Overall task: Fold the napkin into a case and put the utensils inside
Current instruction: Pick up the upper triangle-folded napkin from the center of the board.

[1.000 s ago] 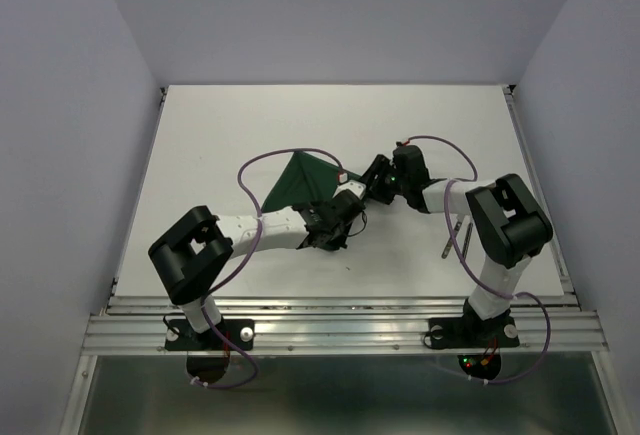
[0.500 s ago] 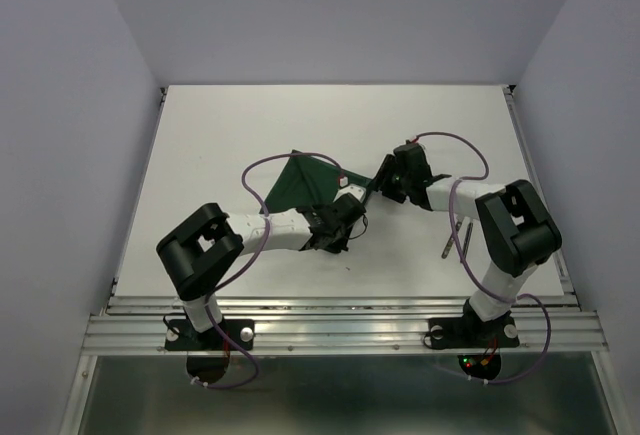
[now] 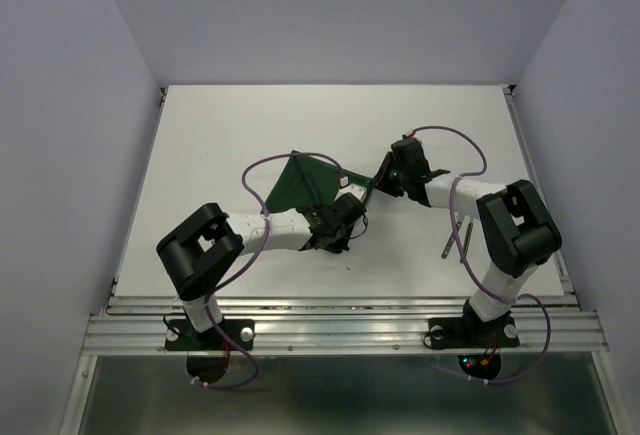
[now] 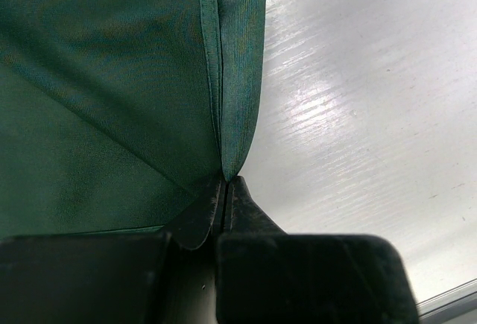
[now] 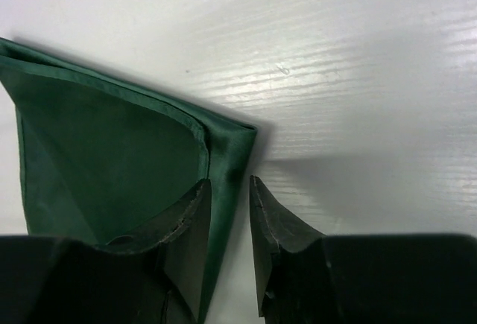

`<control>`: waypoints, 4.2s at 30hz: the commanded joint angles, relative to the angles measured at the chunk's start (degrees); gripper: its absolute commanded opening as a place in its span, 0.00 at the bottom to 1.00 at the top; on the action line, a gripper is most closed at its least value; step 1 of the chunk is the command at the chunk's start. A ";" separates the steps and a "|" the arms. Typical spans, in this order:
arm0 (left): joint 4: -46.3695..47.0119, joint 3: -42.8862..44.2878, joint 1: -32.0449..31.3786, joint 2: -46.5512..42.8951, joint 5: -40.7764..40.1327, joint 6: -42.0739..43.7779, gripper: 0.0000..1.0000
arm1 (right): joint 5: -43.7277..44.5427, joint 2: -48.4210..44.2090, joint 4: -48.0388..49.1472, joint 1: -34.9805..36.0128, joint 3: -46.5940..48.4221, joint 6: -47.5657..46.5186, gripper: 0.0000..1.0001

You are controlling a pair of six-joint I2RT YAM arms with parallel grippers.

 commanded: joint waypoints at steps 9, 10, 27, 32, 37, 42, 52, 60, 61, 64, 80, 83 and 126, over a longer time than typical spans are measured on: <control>1.01 -0.75 0.23 0.07 0.37 -0.30 0.00 | -0.75 1.39 1.34 1.19 5.09 -0.98 0.32; 1.01 -0.66 0.23 -0.02 0.37 -0.39 0.00 | -0.83 2.61 1.25 1.19 5.44 -0.98 0.32; 1.10 -0.92 0.23 0.07 0.37 -0.39 0.00 | 1.80 4.22 -0.68 1.72 6.32 -2.64 0.39; 1.18 -0.75 0.23 0.33 0.46 -0.39 0.00 | 4.96 -0.09 -1.47 2.25 3.95 -2.82 0.48; 1.27 -0.66 0.23 0.60 0.72 -0.30 0.00 | 5.05 -0.36 -1.48 2.78 2.19 -1.86 0.53; 1.27 -0.84 0.23 0.16 0.72 -0.39 0.00 | 3.21 0.78 -1.30 3.30 1.66 -0.80 0.54; 1.62 -0.92 0.23 -0.02 0.81 -0.12 0.00 | 1.71 4.29 -1.12 3.83 5.09 -1.33 0.51; 1.98 -1.01 0.23 -0.19 0.99 0.32 0.00 | 3.29 7.72 -1.65 4.36 7.46 -1.41 0.59; 1.98 -1.01 0.23 -0.19 0.99 0.40 0.00 | 3.38 8.07 -3.22 4.36 7.72 -1.41 0.59; 2.15 -1.10 0.23 -0.28 0.99 0.58 0.00 | 2.07 9.21 -2.62 4.36 7.55 -0.28 0.47; 2.85 -2.24 0.23 -0.98 0.37 0.76 0.00 | -5.83 9.31 5.64 4.36 3.95 2.71 0.45; 3.03 -2.24 0.23 -0.90 0.37 0.84 0.00 | -7.69 9.39 7.75 4.36 3.07 3.77 0.43; 5.49 -5.05 0.23 -5.64 1.60 1.72 0.00 | -2.33 3.06 10.22 4.36 -4.67 9.49 0.49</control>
